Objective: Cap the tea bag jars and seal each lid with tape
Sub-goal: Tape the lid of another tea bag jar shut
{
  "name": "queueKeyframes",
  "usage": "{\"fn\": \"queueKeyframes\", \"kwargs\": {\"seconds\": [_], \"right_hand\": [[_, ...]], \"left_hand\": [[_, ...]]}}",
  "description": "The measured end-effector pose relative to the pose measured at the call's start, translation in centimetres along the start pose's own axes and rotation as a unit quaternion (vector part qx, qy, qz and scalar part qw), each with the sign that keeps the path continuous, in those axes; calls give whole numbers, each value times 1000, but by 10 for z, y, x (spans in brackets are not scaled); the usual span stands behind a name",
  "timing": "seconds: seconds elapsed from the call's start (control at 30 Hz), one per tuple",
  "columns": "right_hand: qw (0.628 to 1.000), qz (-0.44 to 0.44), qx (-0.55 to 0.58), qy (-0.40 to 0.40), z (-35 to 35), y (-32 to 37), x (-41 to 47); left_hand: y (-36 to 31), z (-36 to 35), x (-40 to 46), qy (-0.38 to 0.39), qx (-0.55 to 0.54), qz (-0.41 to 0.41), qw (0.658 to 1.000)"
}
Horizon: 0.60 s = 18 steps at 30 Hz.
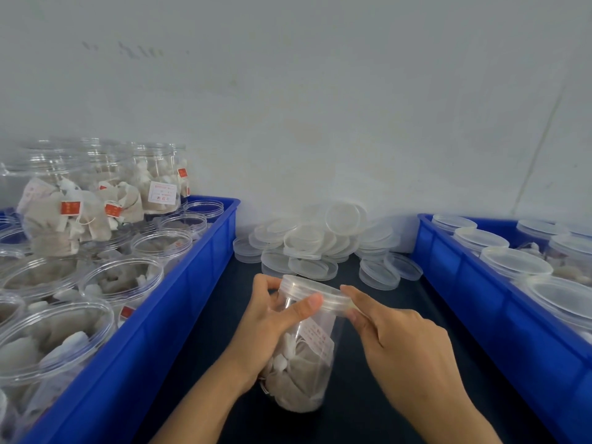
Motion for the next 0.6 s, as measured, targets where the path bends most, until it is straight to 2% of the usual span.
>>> {"fn": "queueKeyframes", "kwargs": {"seconds": [0.1,0.2,0.27,0.5,0.6], "right_hand": [[1000,-5,-13,-4,0,-1,-1],[1000,-1,-21,-24,-1,2,-3],[999,7,-30,-33,-3,6,-3],[998,21,-45,-48,-7,17,-7],[998,26,-51,-25,-6,24,-7]], "left_hand": [[-4,-6,-4,-10,86,-55,995],[-8,-14,-13,-110,259,-120,952],[-10,-20,-18,-150,307,-144,929],[-6,-19,-14,-160,292,-28,942],[-3,-12,-10,-162,281,-31,945]]}}
Point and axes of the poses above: each hand's wrist, its own x-axis towards the middle knuckle, its own z-axis out of the back of the hand, y = z × x, the point moved 3 cm from there along x, towards the middle knuckle, and after that the axes turned 3 degrees about -z, right-handed, at the moved point
